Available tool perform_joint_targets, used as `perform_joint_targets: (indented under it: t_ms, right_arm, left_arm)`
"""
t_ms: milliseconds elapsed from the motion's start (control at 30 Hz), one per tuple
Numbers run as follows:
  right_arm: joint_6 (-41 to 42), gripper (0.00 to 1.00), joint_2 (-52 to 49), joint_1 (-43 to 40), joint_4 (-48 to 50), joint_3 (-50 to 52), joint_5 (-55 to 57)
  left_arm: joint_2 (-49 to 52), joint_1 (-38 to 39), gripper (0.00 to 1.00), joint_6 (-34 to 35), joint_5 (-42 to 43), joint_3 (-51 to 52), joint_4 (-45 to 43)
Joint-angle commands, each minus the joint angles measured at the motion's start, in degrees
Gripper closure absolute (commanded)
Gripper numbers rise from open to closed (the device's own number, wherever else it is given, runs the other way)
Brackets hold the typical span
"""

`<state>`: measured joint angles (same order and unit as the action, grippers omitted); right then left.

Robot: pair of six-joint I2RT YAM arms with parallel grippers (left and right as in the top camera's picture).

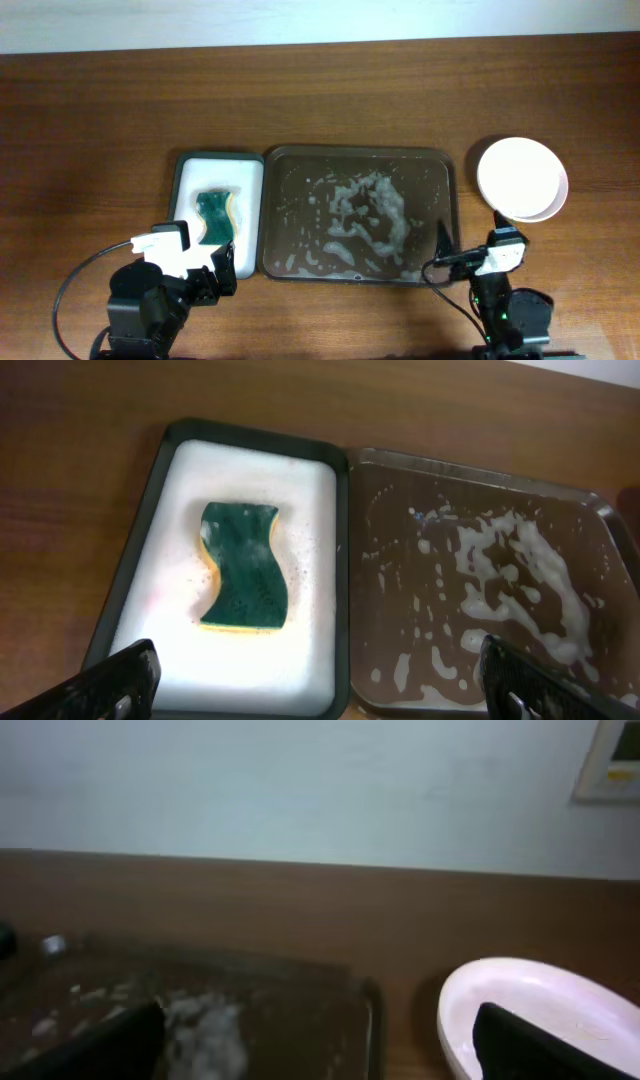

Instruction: Clean dirty plates on tray and stack at the side

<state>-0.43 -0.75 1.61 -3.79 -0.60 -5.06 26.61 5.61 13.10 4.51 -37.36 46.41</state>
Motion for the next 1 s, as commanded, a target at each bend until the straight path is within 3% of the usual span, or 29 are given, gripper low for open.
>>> perform_joint_targets:
  t_ms: [0,700,800,967]
  right_arm:
    - [-2.0,0.01,0.6,0.4,-0.3,0.3,-0.7]
    - [-2.0,0.01,0.5,0.3,-0.3,0.3,-0.7]
    - [-2.0,0.01,0.5,0.3,-0.3,0.3,-0.7]
    - [-2.0,0.01,0.5,0.3,-0.3,0.3,-0.7]
  left_arm:
    - [-0.2,0.0,0.01,0.3,0.2,0.3,-0.1]
    - [-0.5,0.0,0.01,0.3,0.2,0.3,0.0]
    - [-3.8,-0.1,0.01,0.1,-2.4,1.4,0.7]
    - [-14.8,-0.1,0.0,0.1,-4.5,13.1,-9.4]
